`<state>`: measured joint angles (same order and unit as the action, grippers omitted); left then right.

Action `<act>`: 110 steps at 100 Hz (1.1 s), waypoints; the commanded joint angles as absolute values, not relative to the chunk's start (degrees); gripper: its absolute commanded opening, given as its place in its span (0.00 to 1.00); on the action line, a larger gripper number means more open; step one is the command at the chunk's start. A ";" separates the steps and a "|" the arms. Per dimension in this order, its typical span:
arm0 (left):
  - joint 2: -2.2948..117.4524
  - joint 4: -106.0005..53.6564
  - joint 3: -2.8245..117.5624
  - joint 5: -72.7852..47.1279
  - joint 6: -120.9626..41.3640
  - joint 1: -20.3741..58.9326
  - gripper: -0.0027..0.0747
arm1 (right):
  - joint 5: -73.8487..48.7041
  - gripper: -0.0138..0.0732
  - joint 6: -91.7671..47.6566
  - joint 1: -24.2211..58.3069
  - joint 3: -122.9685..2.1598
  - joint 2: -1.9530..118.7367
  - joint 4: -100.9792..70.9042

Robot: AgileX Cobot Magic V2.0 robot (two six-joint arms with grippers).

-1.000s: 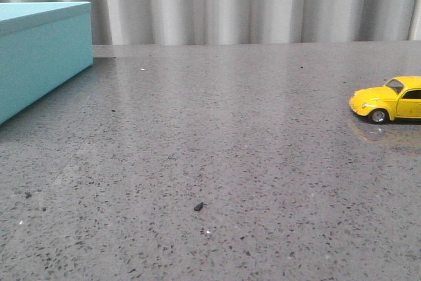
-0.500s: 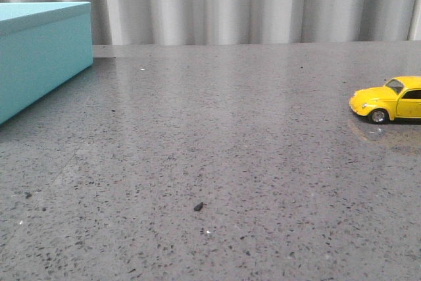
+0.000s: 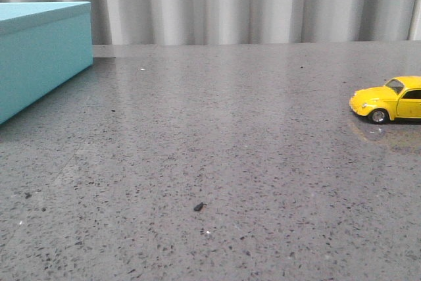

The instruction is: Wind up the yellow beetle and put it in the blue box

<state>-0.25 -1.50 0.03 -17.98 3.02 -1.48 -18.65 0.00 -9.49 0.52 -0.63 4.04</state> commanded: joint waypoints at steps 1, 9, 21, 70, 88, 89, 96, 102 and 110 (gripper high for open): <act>-2.07 -1.71 -1.42 -11.65 3.60 -1.40 0.01 | -17.49 0.09 -0.66 -9.94 1.76 -1.63 4.15; -2.07 -1.71 -1.42 -10.97 3.60 -1.40 0.01 | -16.34 0.09 -0.66 -9.94 1.76 -1.63 4.15; -2.07 -1.71 -1.42 -10.63 3.60 -1.40 0.01 | -14.35 0.09 -0.66 -9.94 1.76 -1.63 4.15; -2.07 -5.27 -1.42 -3.99 3.60 -1.40 0.01 | -9.33 0.09 -0.55 -9.94 1.76 -1.63 3.93; -2.07 -5.27 -1.42 -2.19 3.60 -1.40 0.01 | -6.18 0.09 -0.48 -9.94 1.76 -1.63 1.21; -2.07 -5.27 -1.42 -2.19 3.60 -1.40 0.01 | -6.18 0.09 -0.48 -9.94 1.76 -1.63 1.21; -2.07 -5.27 -1.42 -2.19 3.60 -1.40 0.01 | -6.18 0.09 -0.48 -9.94 1.76 -1.63 1.40; -2.07 -5.27 -1.42 -2.19 3.60 -1.40 0.01 | -6.18 0.09 -0.48 -9.94 1.76 -1.63 1.96; -2.07 -5.27 -1.42 -2.19 3.60 -1.40 0.01 | -6.29 0.09 -0.48 -9.94 1.76 -1.63 1.96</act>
<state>-0.25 -4.68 0.03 -7.16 3.02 -1.48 -11.36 0.00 -9.49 0.52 -0.63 1.49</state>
